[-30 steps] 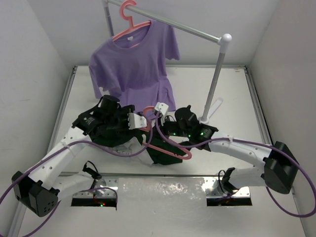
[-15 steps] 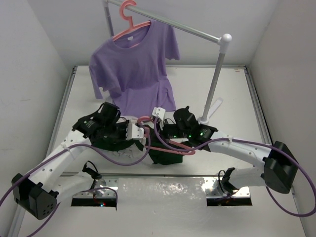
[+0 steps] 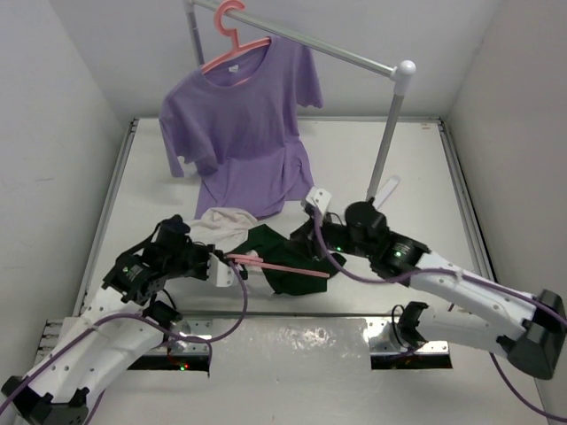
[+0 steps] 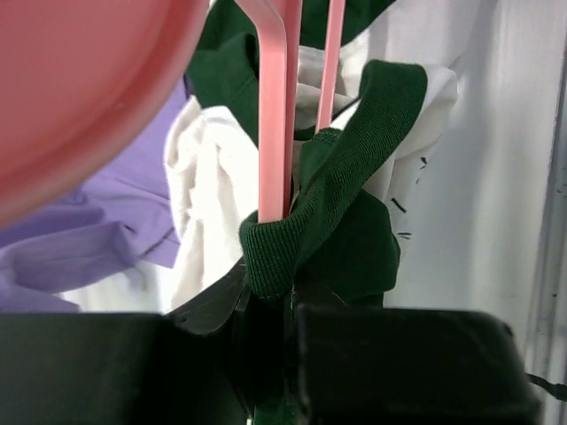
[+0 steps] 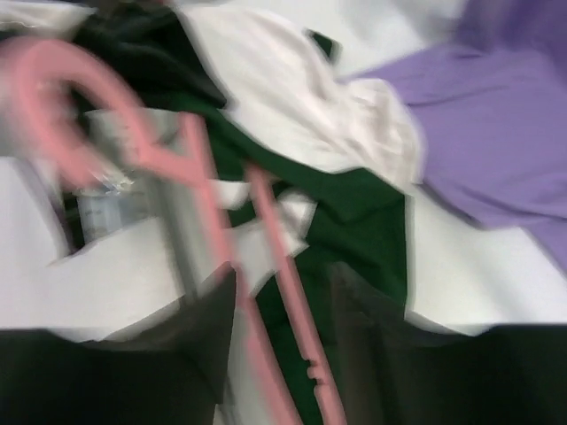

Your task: Place the t-shirt on the hanger

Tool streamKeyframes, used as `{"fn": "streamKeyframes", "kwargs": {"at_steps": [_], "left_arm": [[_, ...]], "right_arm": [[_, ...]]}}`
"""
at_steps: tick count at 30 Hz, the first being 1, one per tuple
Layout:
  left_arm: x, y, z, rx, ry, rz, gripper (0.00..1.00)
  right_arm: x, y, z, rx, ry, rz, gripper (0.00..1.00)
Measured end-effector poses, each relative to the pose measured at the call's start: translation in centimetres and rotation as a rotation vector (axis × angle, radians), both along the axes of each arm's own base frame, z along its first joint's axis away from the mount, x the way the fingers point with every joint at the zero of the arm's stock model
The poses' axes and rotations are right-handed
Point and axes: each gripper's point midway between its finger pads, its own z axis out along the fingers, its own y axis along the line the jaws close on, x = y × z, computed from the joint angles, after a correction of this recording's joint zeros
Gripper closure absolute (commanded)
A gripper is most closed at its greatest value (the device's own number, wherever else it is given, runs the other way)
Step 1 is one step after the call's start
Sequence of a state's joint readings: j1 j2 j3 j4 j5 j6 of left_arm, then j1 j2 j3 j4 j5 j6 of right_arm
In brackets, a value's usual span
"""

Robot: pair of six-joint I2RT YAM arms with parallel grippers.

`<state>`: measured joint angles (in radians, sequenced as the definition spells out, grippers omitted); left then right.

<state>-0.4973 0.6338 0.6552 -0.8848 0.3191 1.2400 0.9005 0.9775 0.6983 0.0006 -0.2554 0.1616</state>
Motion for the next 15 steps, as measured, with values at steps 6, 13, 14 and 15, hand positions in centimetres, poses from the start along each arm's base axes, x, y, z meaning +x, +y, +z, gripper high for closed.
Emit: {"fn": "streamKeyframes", "kwargs": {"at_steps": [6, 13, 14, 15], "left_arm": [[-0.3, 0.0, 0.4, 0.011, -0.042, -0.053, 1.00], [-0.4, 0.3, 1.2, 0.011, -0.097, -0.066, 1.00], [-0.3, 0.3, 1.4, 0.006, -0.106, -0.062, 1.00], [-0.1, 0.2, 1.5, 0.004, -0.113, -0.059, 1.00]], "right_arm": [[5.6, 3.9, -5.6, -0.148, 0.205, -0.173, 0.47], [7.0, 5.8, -14.9, -0.323, 0.357, -0.222, 0.34], [7.1, 5.9, -15.3, -0.327, 0.361, -0.219, 0.32], [7.2, 6.1, -15.5, -0.325, 0.360, -0.217, 0.31]]}}
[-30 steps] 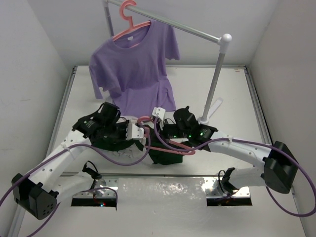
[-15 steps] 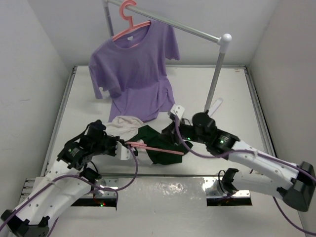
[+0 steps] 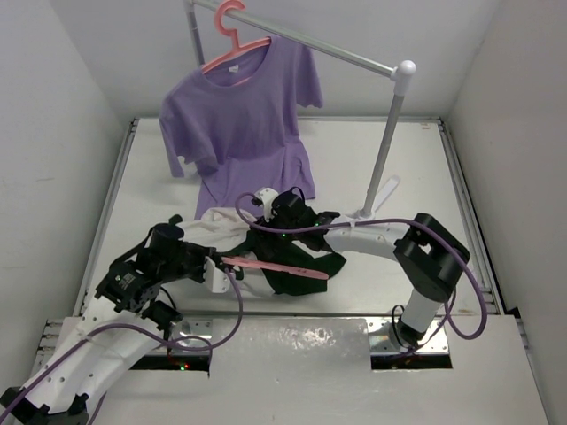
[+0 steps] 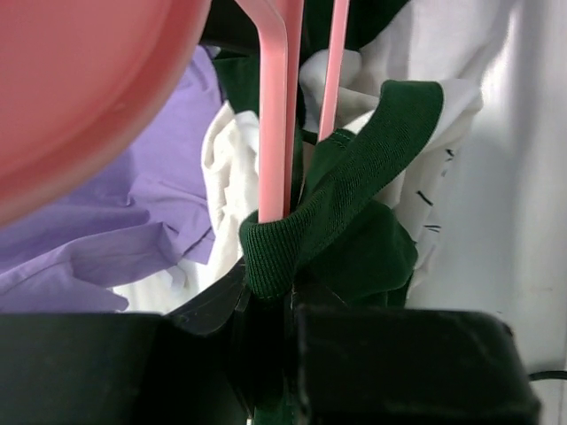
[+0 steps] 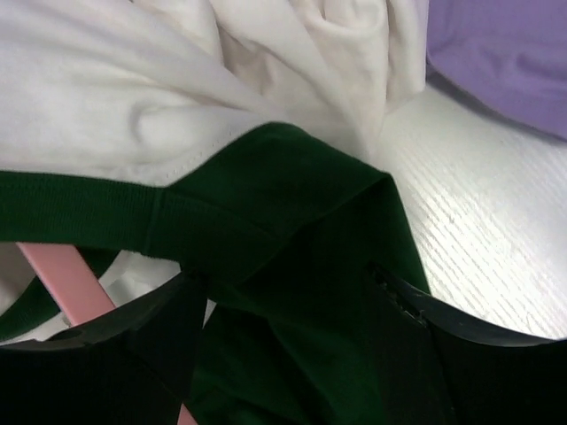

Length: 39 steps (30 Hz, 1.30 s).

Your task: Place the t-shirt on the hanger

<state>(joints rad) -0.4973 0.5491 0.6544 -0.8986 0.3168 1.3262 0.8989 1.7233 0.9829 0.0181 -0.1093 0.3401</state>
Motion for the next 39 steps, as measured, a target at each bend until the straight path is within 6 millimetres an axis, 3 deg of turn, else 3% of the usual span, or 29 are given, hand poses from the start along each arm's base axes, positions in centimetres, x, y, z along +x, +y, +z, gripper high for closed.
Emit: {"fn": "streamKeyframes", "kwargs": {"at_steps": [7, 20, 21, 24, 25, 26, 27, 28, 32, 34, 37, 39], "left_arm": [[0.6, -0.1, 0.3, -0.006, -0.015, 0.012, 1.00], [0.7, -0.2, 0.5, -0.011, -0.014, 0.014, 1.00], [0.7, -0.3, 0.7, -0.013, -0.015, 0.016, 1.00], [0.8, -0.3, 1.0, -0.020, -0.017, 0.019, 1.00], [0.8, -0.3, 1.1, -0.022, -0.016, 0.020, 1.00], [0.7, -0.3, 1.1, -0.024, -0.014, 0.020, 1.00], [0.7, -0.4, 1.1, -0.028, -0.011, 0.020, 1.00], [0.6, -0.4, 1.2, -0.032, -0.009, 0.023, 1.00], [0.7, -0.5, 2.3, -0.057, -0.002, 0.047, 1.00], [0.8, -0.5, 3.0, -0.073, -0.012, 0.058, 1.00], [1.2, -0.5, 3.2, -0.085, -0.007, 0.092, 1.00], [1.7, -0.5, 3.5, -0.099, -0.015, 0.118, 1.00]], "right_arm": [[1.4, 2.0, 0.9, 0.071, -0.046, 0.002, 0.34], [3.2, 4.8, 0.0, 0.206, 0.016, -0.105, 0.38], [3.4, 5.0, 0.0, 0.218, 0.026, -0.125, 0.41], [4.3, 5.2, -0.8, 0.242, 0.067, -0.207, 0.62], [4.6, 5.1, -1.1, 0.246, 0.080, -0.235, 0.70], [4.9, 5.0, -1.6, 0.245, 0.092, -0.266, 0.88], [5.2, 4.9, -1.9, 0.243, 0.101, -0.290, 0.98], [5.6, 4.7, -2.2, 0.246, 0.116, -0.323, 1.00], [6.9, 2.7, -2.5, 0.256, 0.143, -0.461, 1.00], [6.9, -0.3, -2.5, 0.246, 0.148, -0.549, 1.00], [6.6, -5.0, -0.9, 0.249, 0.132, -0.649, 1.00], [6.4, -7.1, 1.3, 0.271, 0.088, -0.685, 1.00]]}}
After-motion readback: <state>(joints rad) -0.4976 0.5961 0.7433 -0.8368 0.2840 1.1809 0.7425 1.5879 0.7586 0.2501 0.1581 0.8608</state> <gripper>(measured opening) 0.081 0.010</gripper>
